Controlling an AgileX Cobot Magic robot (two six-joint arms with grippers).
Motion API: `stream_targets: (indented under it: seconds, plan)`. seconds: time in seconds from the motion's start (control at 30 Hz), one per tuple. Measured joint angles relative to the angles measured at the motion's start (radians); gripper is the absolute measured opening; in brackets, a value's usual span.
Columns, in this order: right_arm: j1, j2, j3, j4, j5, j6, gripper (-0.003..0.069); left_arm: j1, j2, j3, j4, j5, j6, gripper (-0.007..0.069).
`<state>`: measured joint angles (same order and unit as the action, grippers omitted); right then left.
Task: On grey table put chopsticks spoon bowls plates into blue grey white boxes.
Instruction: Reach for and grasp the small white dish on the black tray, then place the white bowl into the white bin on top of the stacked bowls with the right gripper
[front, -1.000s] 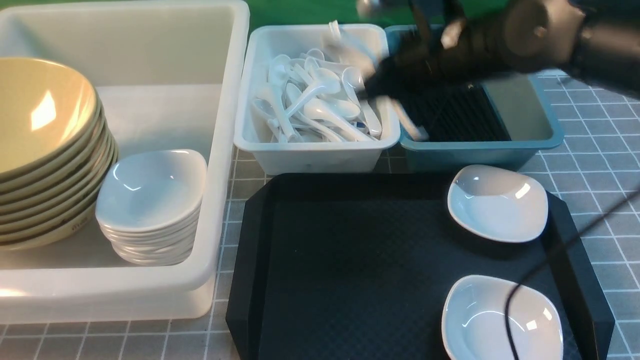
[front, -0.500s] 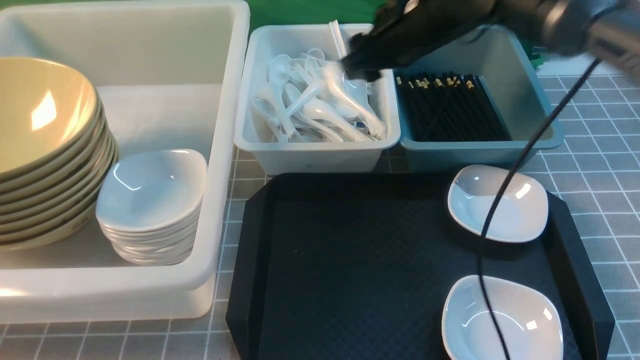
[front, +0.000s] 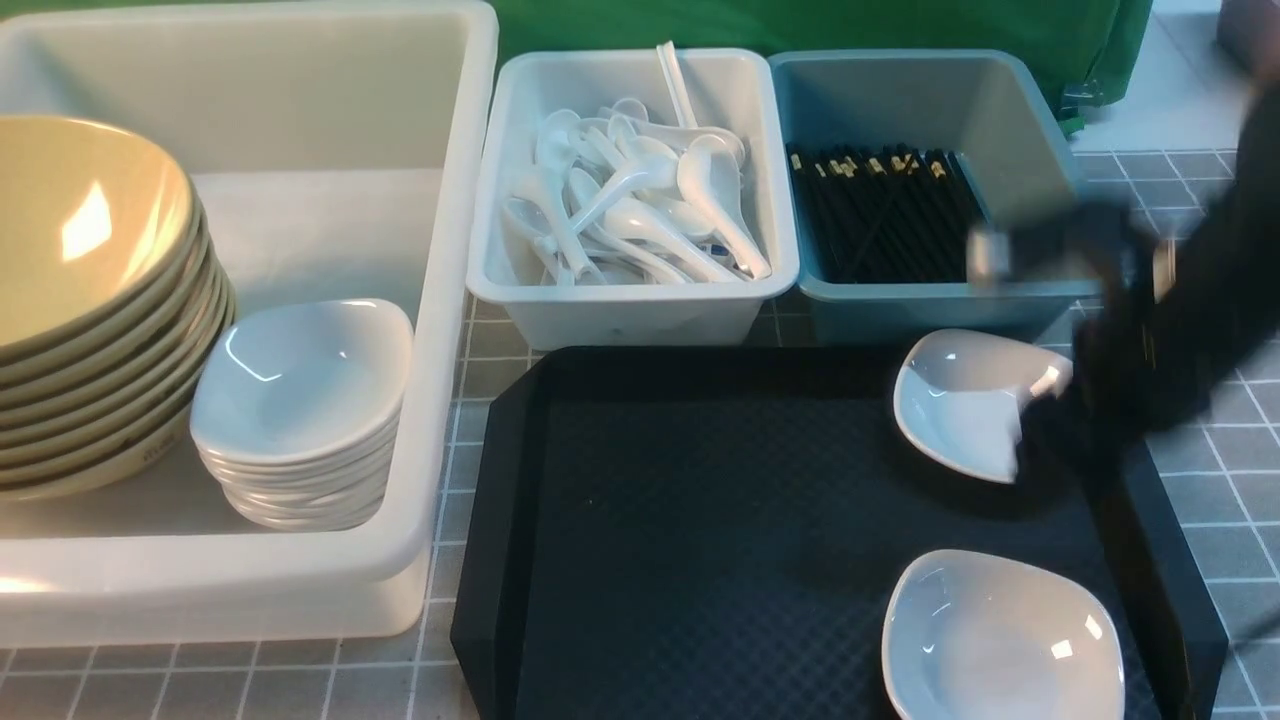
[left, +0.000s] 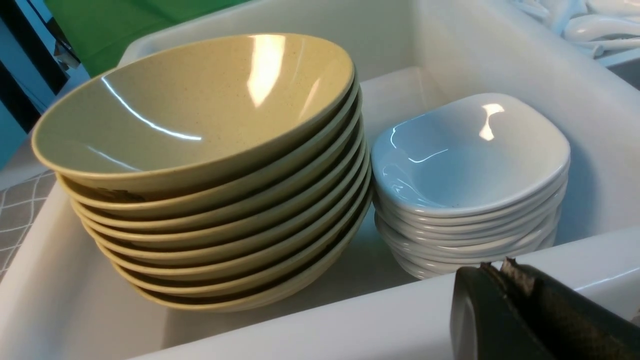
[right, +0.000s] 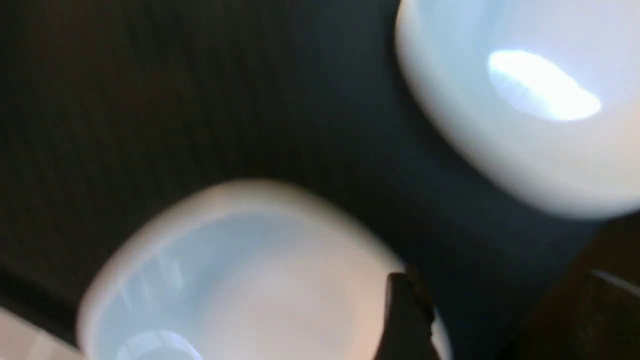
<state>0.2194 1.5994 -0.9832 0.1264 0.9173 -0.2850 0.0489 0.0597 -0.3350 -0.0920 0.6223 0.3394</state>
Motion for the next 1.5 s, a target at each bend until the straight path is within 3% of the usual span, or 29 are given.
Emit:
stream_targets:
  seconds: [0.2,0.3,0.43,0.63,0.7,0.8,0.87,0.93,1.03,1.27,1.5]
  plan:
    - [-0.001,0.029,0.105,0.019,-0.118,-0.003,0.0454,0.000,0.000,0.000,0.000,0.000,0.000,-0.0008]
    - [-0.001,0.073,0.112,0.102,-0.118,-0.033,0.0411,0.000,0.000,0.000,0.000,0.001,0.000,-0.0008]
    - [-0.001,0.076,0.099,0.175,-0.064,-0.104,0.0223,0.000,0.000,0.000,0.000,0.003,0.000,-0.0008]
    - [-0.001,0.001,-0.030,0.265,0.000,-0.128,0.0065,0.000,0.000,0.000,0.000,0.004,0.000,-0.0008]
    - [-0.002,-0.026,-0.082,0.325,0.001,-0.145,0.0062,0.000,0.000,0.000,0.000,0.004,0.000,-0.0008]
    - [0.008,-0.050,-0.203,0.614,-0.030,-0.290,0.0062,0.000,0.000,0.000,0.000,0.003,0.000,-0.0008]
    - [0.058,-0.024,-0.275,0.861,-0.075,-0.427,0.0062,0.000,0.000,0.000,0.001,0.003,0.000,-0.0008]
    - [0.105,0.008,-0.316,1.006,-0.118,-0.518,0.0062,0.000,0.000,0.000,0.001,0.003,0.000,-0.0008]
    - [0.252,0.141,-0.409,1.239,-0.208,-0.690,0.0062,0.000,0.000,0.000,0.001,0.003,0.000,-0.0008]
    - [0.412,0.351,-0.589,1.326,-0.402,-0.767,0.0084,0.000,0.000,0.000,0.001,0.003,0.000,-0.0008]
    - [0.444,0.421,-0.640,1.261,-0.450,-0.775,0.0297,0.000,0.000,0.000,0.002,0.003,0.000,-0.0008]
